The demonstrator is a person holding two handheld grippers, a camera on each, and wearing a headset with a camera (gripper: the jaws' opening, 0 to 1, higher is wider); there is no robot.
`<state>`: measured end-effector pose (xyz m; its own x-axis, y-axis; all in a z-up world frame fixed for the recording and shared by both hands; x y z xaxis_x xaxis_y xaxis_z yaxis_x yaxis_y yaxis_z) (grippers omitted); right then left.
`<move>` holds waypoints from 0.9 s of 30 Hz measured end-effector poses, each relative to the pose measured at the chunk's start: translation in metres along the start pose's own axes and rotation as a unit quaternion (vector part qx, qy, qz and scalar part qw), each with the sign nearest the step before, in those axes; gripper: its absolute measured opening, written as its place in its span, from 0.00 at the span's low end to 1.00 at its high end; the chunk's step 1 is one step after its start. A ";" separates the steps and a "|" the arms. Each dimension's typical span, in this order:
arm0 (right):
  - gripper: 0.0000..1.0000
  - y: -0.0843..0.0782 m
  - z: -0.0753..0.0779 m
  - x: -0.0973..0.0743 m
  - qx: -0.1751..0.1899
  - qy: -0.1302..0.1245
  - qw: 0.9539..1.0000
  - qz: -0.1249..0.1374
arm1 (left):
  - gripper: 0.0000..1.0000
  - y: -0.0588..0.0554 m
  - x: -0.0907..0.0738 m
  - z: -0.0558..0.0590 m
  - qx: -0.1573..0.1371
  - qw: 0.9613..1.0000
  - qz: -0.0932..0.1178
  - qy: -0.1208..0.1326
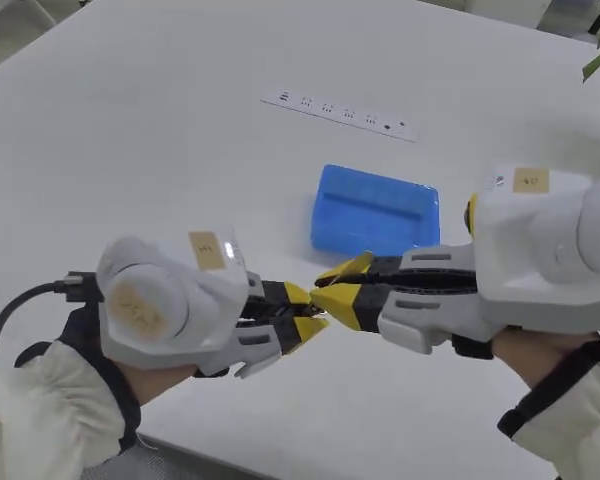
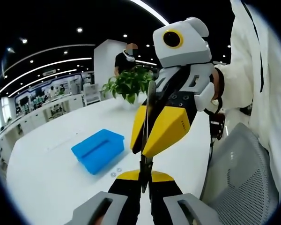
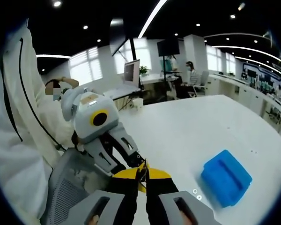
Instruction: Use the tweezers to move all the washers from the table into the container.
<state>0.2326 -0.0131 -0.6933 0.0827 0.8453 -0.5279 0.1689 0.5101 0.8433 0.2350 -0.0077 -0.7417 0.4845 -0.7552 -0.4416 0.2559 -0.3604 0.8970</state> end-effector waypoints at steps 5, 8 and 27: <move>0.01 -0.006 -0.001 0.005 0.002 0.002 1.000 -0.018 | 0.04 -0.006 0.004 -0.001 -0.016 1.000 -0.017 0.004; 0.01 -0.006 0.005 0.008 0.008 -0.010 1.000 -0.017 | 0.13 -0.011 0.002 -0.004 -0.031 0.999 -0.024 0.023; 0.01 -0.061 0.090 0.041 0.044 -0.110 0.990 -0.075 | 0.49 -0.054 -0.077 -0.006 -0.170 0.969 -0.055 0.169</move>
<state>0.3143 -0.0240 -0.7749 0.2606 0.7013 -0.6635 0.2789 0.6033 0.7472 0.1895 0.0730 -0.7562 0.6706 -0.4782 -0.5672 0.5544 -0.1850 0.8114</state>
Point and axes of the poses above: the centre of the closed fingertips' face, and the gripper's own axes: x roughly forward along the fingers, z roughly to its right, y roughly out of its top, the point moved 2 cm from there along -x, roughly backward along the fingers, and after that the axes turned 4 degrees about -y, right-handed, at the moved point
